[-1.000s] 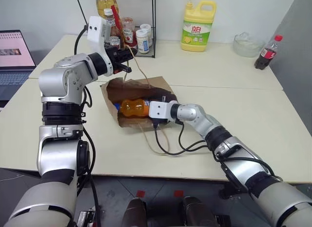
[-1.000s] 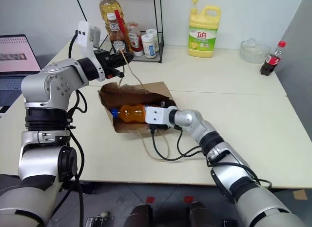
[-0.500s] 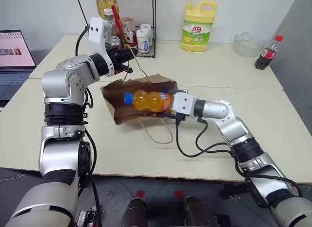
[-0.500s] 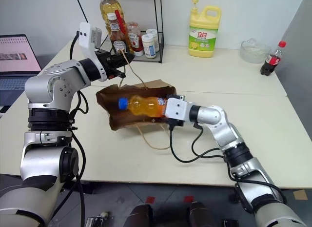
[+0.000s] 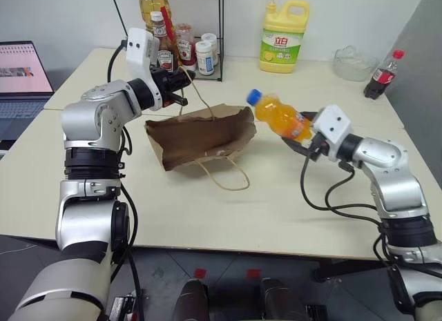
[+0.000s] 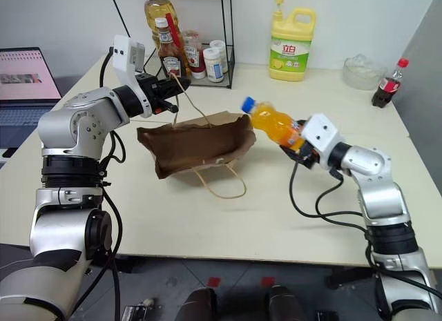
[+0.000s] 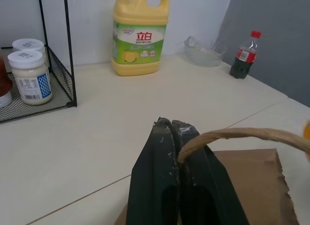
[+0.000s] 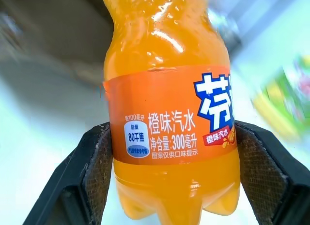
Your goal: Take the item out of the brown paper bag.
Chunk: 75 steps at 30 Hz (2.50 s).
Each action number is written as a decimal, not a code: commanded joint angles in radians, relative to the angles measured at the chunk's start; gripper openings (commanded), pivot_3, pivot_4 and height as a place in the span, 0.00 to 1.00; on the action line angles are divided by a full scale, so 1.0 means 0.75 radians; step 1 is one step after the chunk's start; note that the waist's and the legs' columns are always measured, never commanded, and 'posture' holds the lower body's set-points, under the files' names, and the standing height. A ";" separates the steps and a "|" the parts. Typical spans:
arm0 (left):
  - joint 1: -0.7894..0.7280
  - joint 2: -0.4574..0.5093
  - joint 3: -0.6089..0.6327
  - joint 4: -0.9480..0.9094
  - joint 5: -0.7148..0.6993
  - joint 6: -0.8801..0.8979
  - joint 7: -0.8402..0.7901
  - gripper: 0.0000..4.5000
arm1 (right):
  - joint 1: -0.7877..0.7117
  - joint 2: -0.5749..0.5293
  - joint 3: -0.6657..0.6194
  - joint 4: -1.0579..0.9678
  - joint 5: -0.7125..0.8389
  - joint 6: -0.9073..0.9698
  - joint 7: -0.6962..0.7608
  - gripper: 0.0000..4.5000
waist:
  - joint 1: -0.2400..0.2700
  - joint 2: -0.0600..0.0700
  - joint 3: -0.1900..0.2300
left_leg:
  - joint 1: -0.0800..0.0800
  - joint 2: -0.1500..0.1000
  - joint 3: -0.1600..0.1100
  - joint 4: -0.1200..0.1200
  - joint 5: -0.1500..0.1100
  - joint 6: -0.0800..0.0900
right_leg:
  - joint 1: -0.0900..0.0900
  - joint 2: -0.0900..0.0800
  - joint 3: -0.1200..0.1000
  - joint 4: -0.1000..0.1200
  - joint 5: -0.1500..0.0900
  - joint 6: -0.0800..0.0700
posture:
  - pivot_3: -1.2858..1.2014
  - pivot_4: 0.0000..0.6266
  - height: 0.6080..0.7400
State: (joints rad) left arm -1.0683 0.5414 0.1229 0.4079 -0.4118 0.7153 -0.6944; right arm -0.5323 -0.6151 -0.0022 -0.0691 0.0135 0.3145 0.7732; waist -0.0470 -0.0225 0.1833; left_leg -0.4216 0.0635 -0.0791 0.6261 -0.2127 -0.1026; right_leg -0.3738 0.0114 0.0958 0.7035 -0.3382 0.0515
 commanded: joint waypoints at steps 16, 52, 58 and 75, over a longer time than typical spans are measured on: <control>-0.039 -0.007 0.013 0.021 0.023 -0.042 -0.023 0.00 | -0.086 -0.242 0.124 0.490 -0.159 0.078 0.051 0.72 | -0.005 0.005 0.003 | 0.000 0.000 0.002 0.001 0.000 0.001 | 0.002 0.000 0.001 -0.002 0.000 0.000 | 0.52 0.24 1.00; -0.183 0.107 0.036 0.606 0.214 -0.432 0.007 0.33 | -0.099 0.125 -0.038 -0.090 0.126 0.440 -0.261 1.00 | -0.009 0.005 0.003 | -0.002 0.000 0.001 0.002 0.000 0.001 | -0.001 0.000 0.000 -0.001 0.000 0.000 | 0.52 0.24 1.00; -0.166 0.125 0.052 0.524 0.195 -0.381 -0.004 0.75 | -0.066 0.167 -0.021 -0.092 0.131 0.432 -0.294 1.00 | -0.009 0.005 0.003 | -0.003 0.000 0.001 0.002 0.000 0.001 | -0.001 0.000 0.000 -0.001 0.000 0.000 | 0.52 0.24 1.00; 0.774 -0.004 0.243 -1.087 0.101 -0.007 0.441 1.00 | 0.378 0.408 0.011 -0.526 0.156 0.448 -0.527 1.00 | -0.004 0.005 0.003 | -0.002 0.001 0.000 0.003 0.002 -0.003 | 0.000 0.000 0.001 0.002 0.000 0.000 | 0.52 0.24 1.00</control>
State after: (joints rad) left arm -0.5186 0.5500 0.2779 -0.2811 -0.3249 0.6787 -0.4175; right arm -0.2559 -0.3164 0.0158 -0.3993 0.1237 0.6588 0.4036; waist -0.0500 -0.0189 0.1854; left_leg -0.4232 0.0642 -0.0787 0.6288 -0.2115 -0.1040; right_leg -0.3737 0.0113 0.0969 0.7053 -0.3381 0.0518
